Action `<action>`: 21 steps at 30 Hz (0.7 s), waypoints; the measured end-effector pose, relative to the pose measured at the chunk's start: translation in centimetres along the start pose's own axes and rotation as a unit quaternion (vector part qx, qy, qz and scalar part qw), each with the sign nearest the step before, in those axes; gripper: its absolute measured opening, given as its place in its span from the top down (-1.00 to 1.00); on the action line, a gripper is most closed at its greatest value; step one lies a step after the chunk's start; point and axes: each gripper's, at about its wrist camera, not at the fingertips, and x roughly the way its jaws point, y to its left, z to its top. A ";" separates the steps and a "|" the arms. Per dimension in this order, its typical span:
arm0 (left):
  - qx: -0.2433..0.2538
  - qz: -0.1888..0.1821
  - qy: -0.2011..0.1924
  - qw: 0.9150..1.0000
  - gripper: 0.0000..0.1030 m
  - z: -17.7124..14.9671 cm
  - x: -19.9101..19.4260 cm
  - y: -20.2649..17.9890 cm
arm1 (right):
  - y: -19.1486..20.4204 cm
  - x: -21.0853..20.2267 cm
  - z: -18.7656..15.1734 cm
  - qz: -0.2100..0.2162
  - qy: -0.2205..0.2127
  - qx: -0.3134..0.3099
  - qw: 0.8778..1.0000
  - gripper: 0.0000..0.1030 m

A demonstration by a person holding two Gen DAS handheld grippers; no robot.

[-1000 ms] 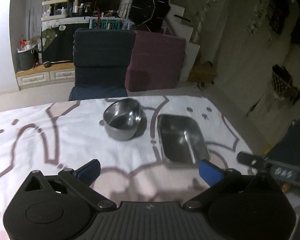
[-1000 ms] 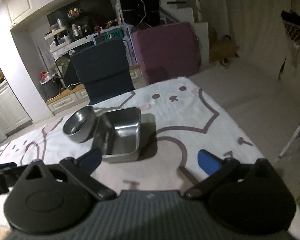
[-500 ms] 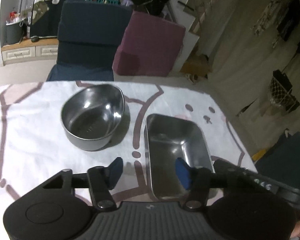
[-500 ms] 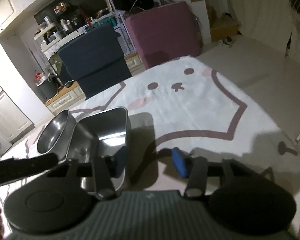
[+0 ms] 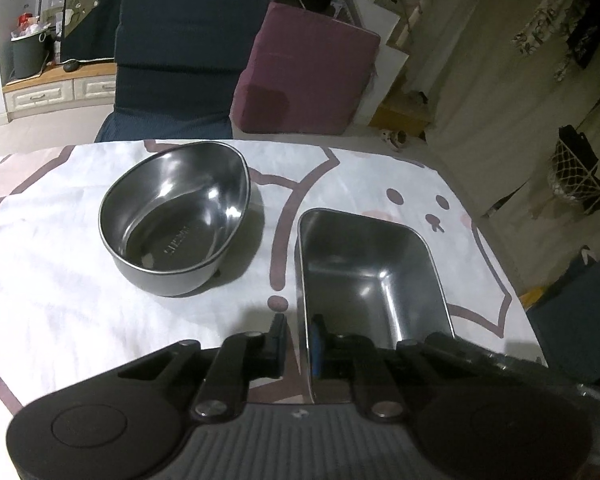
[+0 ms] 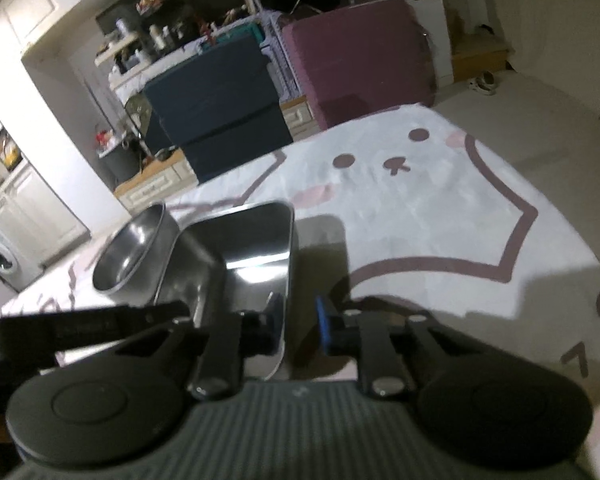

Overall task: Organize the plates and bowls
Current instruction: 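Lift the second steel tray off the table with both grippers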

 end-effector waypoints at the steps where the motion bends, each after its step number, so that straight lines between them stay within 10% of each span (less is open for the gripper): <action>1: 0.001 0.001 0.001 1.000 0.74 0.0 0.0 0.0 | 0.1 0.1 -0.1 0.001 0.003 -0.001 1.000 0.65; 10: 0.015 -0.008 0.007 1.000 0.88 0.2 0.0 -0.4 | -0.2 -0.1 -0.4 0.012 -0.002 0.007 1.000 0.92; 21: 0.034 0.001 0.007 0.999 0.89 0.0 0.1 -0.9 | -0.2 -0.1 -0.1 0.011 -0.004 0.012 1.000 0.77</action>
